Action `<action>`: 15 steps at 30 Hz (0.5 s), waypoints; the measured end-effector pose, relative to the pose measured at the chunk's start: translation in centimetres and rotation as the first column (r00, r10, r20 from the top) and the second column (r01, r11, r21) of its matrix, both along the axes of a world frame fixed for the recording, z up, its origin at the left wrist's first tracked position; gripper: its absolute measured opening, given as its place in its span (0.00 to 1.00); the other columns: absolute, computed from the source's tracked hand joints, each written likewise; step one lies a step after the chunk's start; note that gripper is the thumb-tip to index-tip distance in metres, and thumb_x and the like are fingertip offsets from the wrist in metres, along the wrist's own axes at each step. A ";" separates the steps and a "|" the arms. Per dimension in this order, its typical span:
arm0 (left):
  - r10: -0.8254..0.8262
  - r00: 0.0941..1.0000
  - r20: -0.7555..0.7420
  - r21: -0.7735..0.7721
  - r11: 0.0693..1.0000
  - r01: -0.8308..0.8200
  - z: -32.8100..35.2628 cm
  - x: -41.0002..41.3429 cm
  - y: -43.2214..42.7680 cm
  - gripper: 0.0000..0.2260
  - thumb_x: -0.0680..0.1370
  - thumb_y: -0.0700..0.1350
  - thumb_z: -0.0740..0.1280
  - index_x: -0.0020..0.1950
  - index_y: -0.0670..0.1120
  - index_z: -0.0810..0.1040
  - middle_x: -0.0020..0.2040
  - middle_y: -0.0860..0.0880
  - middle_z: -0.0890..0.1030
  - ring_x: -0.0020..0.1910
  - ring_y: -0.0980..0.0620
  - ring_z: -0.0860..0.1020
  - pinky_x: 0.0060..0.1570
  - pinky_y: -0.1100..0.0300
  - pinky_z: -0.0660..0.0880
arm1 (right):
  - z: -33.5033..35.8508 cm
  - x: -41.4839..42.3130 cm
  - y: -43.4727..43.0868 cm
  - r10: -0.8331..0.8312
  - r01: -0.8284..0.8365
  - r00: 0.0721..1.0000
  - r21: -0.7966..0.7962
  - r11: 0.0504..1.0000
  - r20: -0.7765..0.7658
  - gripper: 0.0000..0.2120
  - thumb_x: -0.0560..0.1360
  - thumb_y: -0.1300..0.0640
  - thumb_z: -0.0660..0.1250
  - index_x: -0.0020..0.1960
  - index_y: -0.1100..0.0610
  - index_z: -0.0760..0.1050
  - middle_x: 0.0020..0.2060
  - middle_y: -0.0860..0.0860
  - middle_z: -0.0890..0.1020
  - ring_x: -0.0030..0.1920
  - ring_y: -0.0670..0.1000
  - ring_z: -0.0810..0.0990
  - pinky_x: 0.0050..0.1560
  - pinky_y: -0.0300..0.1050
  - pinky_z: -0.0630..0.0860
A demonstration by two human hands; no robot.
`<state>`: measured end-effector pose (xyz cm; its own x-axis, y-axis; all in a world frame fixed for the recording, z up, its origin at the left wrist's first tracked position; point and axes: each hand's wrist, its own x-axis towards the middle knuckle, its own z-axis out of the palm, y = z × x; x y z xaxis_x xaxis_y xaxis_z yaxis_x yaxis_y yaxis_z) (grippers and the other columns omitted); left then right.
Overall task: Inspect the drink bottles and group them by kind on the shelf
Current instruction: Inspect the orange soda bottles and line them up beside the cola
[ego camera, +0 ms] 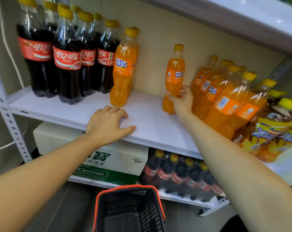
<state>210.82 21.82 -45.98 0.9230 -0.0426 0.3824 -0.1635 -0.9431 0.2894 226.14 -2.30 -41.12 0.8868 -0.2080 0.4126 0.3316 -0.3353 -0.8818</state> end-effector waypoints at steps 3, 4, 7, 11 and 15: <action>-0.015 0.999 -0.030 -0.036 0.999 0.014 0.4 0.1 0.0 0.25 0.75 0.70 0.63 0.61 0.54 0.79 0.62 0.53 0.79 0.62 0.47 0.74 0.57 0.50 0.68 | 0.8 -5.0 0.0 0.083 -0.078 0.995 0.098 0.992 -0.047 0.19 0.74 0.57 0.78 0.58 0.53 0.71 0.44 0.44 0.80 0.42 0.41 0.80 0.38 0.31 0.75; -0.018 0.999 -0.039 -0.058 0.998 0.016 0.6 0.0 0.0 0.24 0.75 0.68 0.65 0.61 0.53 0.80 0.63 0.52 0.79 0.63 0.47 0.73 0.58 0.50 0.68 | 1.0 -6.7 -0.1 0.120 -0.110 0.989 0.123 0.986 -0.081 0.19 0.74 0.55 0.77 0.58 0.52 0.71 0.46 0.44 0.81 0.43 0.41 0.81 0.39 0.33 0.76; -0.032 0.999 0.010 -0.068 0.997 0.033 1.1 -0.9 -1.2 0.20 0.76 0.61 0.68 0.62 0.51 0.81 0.67 0.49 0.77 0.65 0.44 0.71 0.61 0.48 0.69 | 1.0 -11.9 -0.9 0.204 -0.184 0.970 0.151 0.971 -0.131 0.16 0.74 0.53 0.77 0.56 0.46 0.73 0.50 0.46 0.82 0.45 0.41 0.84 0.41 0.35 0.78; -0.096 0.992 0.083 -0.314 0.942 0.118 2.3 -3.3 -4.9 0.20 0.75 0.55 0.70 0.65 0.51 0.79 0.67 0.51 0.77 0.66 0.47 0.71 0.59 0.52 0.70 | 0.2 -18.0 -1.4 0.253 -0.210 0.951 0.229 0.950 -0.180 0.18 0.73 0.52 0.78 0.59 0.49 0.75 0.52 0.50 0.84 0.47 0.43 0.85 0.44 0.39 0.80; -0.319 0.945 0.067 -0.884 0.420 0.204 4.7 -6.1 -8.4 0.25 0.72 0.52 0.68 0.70 0.49 0.74 0.63 0.50 0.80 0.61 0.53 0.79 0.58 0.54 0.77 | -1.8 -22.9 -1.8 0.290 -0.196 0.932 0.372 0.907 -0.216 0.17 0.72 0.55 0.79 0.57 0.51 0.76 0.46 0.51 0.86 0.45 0.48 0.87 0.41 0.42 0.81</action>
